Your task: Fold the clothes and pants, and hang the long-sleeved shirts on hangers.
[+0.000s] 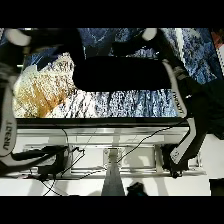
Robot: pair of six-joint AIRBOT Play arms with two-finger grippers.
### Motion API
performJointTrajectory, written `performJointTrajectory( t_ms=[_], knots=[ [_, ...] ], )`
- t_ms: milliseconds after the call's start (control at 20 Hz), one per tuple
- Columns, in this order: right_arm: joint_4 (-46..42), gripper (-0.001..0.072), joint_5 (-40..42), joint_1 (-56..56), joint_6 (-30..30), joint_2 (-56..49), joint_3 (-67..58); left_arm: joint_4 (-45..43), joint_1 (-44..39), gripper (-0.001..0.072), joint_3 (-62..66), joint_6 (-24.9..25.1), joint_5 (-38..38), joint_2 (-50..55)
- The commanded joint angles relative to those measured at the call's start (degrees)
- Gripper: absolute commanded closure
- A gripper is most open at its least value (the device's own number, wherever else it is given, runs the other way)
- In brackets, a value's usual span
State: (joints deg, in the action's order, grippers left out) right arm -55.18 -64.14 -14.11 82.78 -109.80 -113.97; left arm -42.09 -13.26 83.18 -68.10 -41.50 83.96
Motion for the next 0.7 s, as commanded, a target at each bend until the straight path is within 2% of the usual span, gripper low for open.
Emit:
performJointTrajectory(
  t_ms=[0,150,200,250,300,450,650],
  knots=[
    [-1.2,0.0698,-3.0,7.1,0.1,3.1,-0.1,0.8,-11.7,0.0696,0.1,0.0,7.7,6.0],
    [-1.9,0.0698,-5.4,11.0,0.1,4.7,-0.1,-0.1,-18.3,0.0695,0.0,0.5,14.3,8.2],
    [-1.9,0.0698,-6.9,11.8,0.1,4.9,-0.1,-2.1,-18.8,0.0617,0.0,0.5,14.6,8.6],
    [-2.0,0.0698,-8.3,12.3,0.1,4.9,-0.1,-6.1,-18.8,0.0298,0.0,0.4,14.3,8.9],
    [-2.7,0.0698,-9.4,12.6,0.0,4.9,-0.1,-9.5,-18.0,0.0077,0.0,-1.0,13.5,9.1],
    [-5.6,0.0698,-10.4,12.6,0.0,4.9,-0.1,-16.6,-11.0,0.0065,0.0,-8.4,4.9,8.8],
    [-6.7,0.0698,-9.6,12.6,0.0,4.9,-0.1,-17.9,4.7,0.0068,0.0,-9.0,-10.8,9.1]
  ],
)
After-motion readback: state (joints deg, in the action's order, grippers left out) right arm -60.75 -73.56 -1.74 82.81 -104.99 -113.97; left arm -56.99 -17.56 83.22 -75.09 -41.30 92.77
